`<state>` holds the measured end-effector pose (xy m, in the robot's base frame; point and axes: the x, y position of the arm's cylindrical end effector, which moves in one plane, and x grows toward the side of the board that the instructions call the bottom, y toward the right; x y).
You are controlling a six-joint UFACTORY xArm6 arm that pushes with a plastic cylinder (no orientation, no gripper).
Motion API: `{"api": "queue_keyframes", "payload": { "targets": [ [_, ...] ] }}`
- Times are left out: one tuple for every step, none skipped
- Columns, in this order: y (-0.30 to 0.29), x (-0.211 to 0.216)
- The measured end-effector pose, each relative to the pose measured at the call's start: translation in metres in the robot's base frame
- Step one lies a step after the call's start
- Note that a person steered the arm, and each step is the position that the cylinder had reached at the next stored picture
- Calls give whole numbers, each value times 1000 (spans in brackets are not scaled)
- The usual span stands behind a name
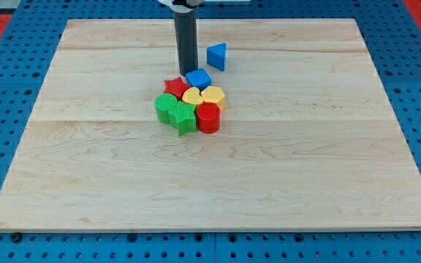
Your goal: Slide the blue triangle towards the yellow hexagon
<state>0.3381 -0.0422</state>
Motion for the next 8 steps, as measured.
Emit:
{"api": "queue_keyframes", "payload": {
  "targets": [
    [-20, -28],
    [-24, -55],
    [5, -62],
    [21, -62],
    [45, -53],
    [63, -35],
    [79, -17],
    [80, -15]
  ]
}}
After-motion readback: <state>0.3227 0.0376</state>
